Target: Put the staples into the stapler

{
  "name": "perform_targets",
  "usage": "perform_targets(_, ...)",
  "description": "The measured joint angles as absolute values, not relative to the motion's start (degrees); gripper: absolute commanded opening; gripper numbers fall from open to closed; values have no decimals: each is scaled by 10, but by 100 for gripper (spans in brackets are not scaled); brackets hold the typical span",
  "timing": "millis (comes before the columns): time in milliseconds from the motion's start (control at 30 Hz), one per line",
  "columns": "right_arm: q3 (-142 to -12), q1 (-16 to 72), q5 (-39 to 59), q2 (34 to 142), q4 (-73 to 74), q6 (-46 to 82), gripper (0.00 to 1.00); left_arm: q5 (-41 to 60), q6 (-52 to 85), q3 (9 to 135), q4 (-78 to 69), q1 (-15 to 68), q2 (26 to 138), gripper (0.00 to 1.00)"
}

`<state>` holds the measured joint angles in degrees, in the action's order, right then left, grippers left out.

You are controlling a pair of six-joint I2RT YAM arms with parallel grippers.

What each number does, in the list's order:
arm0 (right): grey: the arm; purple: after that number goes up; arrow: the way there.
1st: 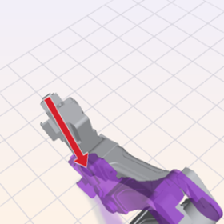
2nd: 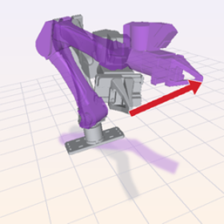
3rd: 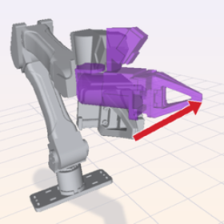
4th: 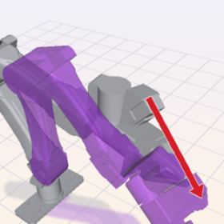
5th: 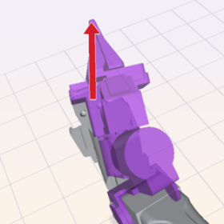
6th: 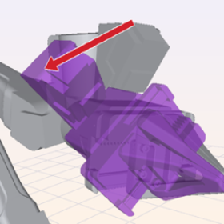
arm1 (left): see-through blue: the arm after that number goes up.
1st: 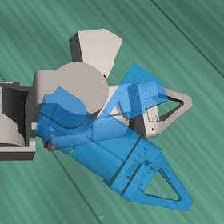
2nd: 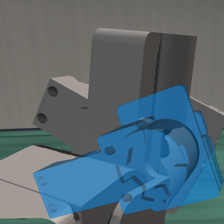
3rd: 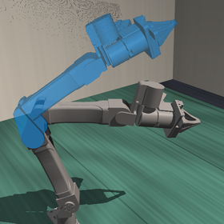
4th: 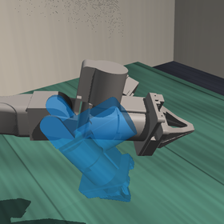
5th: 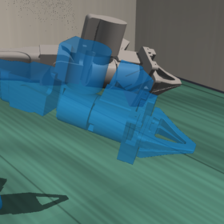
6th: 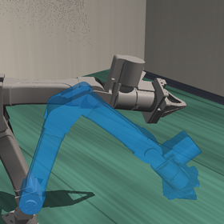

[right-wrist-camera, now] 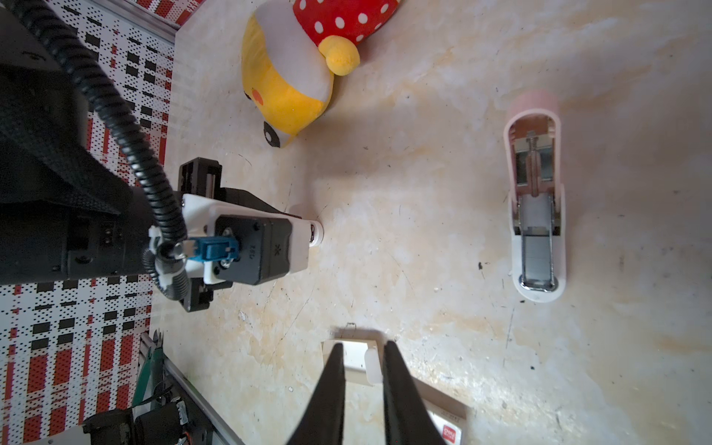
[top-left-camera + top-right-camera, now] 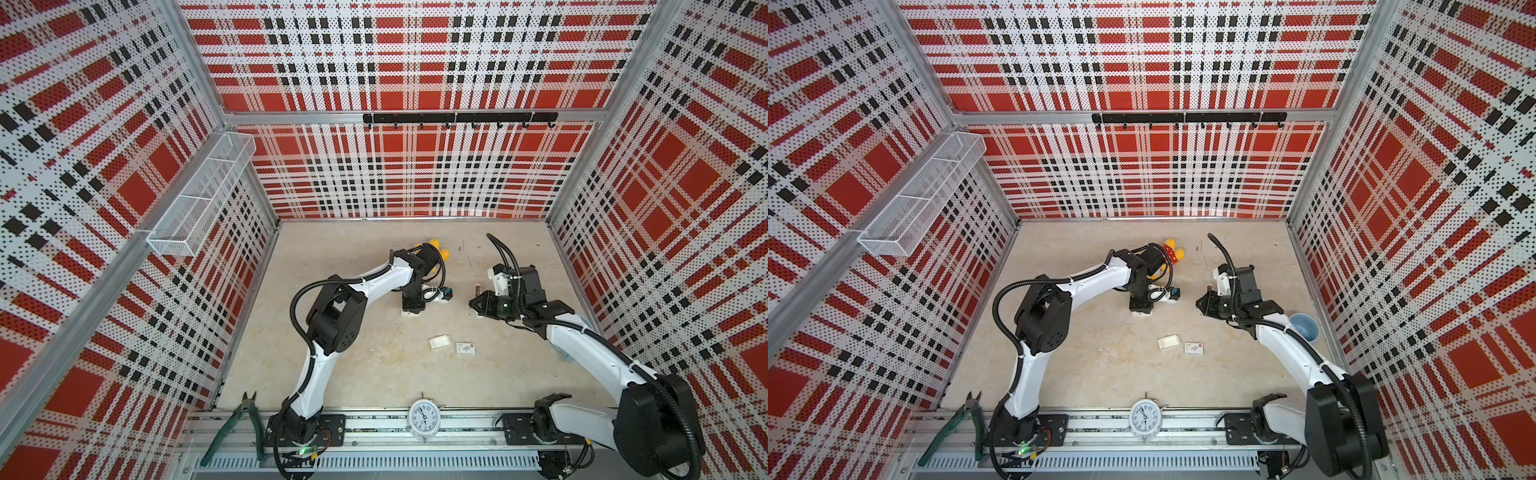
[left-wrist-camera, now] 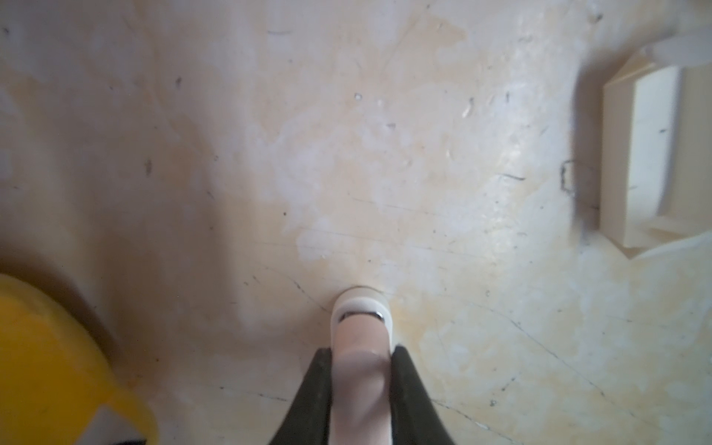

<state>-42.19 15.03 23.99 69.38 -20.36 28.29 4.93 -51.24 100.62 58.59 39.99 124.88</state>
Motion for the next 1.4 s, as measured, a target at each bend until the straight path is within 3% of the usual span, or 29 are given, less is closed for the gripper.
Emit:
perform_targets(900,-422,150,234,694,-203,283,25,49,-512,997,613,393,1240,36)
perform_targets(1033,-422,150,224,694,-203,282,30,50,-512,997,614,393,1239,41)
perform_targets(1267,-422,150,178,705,-199,273,49,56,-513,995,616,393,1209,47)
perform_targets(1400,-422,150,146,722,-189,260,52,58,-512,995,620,393,1184,48)
